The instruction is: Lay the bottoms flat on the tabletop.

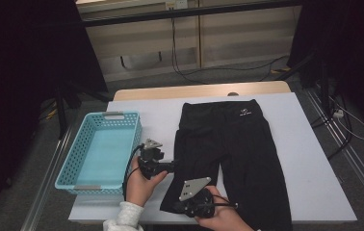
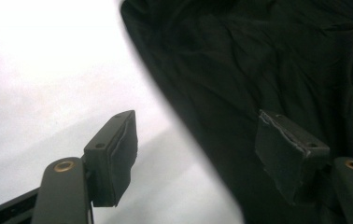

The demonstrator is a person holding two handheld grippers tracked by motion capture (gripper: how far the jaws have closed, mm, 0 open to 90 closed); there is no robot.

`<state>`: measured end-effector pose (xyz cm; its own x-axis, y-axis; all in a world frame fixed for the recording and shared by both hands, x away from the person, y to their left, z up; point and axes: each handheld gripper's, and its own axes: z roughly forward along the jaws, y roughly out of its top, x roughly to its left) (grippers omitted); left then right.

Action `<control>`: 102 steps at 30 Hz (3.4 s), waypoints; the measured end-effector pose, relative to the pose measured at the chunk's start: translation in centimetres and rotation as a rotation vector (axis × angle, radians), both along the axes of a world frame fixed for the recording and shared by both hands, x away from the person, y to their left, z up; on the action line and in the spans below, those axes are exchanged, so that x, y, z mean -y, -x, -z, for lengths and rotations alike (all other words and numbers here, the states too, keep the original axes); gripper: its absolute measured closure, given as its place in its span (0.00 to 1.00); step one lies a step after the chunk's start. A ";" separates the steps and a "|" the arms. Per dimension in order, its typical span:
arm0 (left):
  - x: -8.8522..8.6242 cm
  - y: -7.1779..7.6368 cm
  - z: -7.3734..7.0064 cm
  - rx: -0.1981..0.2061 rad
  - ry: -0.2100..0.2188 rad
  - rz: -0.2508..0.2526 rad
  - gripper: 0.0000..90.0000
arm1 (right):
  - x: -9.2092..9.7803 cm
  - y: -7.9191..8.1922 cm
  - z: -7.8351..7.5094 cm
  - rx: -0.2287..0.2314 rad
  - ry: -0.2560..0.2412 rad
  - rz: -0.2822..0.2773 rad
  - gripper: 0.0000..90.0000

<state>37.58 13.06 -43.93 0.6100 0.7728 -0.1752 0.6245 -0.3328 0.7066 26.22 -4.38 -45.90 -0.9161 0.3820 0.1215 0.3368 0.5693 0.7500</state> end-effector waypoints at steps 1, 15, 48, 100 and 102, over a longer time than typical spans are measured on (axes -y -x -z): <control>0.1 0.0 0.1 -0.003 0.000 -0.001 0.34 | 0.0 0.1 0.0 0.001 0.001 -0.006 1.00; 0.2 -0.3 0.7 -0.028 -0.035 0.007 0.42 | 2.2 0.0 -0.3 0.027 -0.016 0.042 0.77; 2.9 -1.3 0.2 0.037 0.077 0.087 0.96 | -1.4 0.8 -0.1 0.087 -0.024 -0.039 1.00; -1.0 0.7 0.4 -0.043 -0.025 -0.006 0.39 | 6.8 -6.2 -0.1 0.101 0.094 0.423 0.99; -0.7 0.7 0.6 -0.043 -0.034 0.001 0.40 | 6.9 -6.0 0.0 0.107 0.106 0.425 0.97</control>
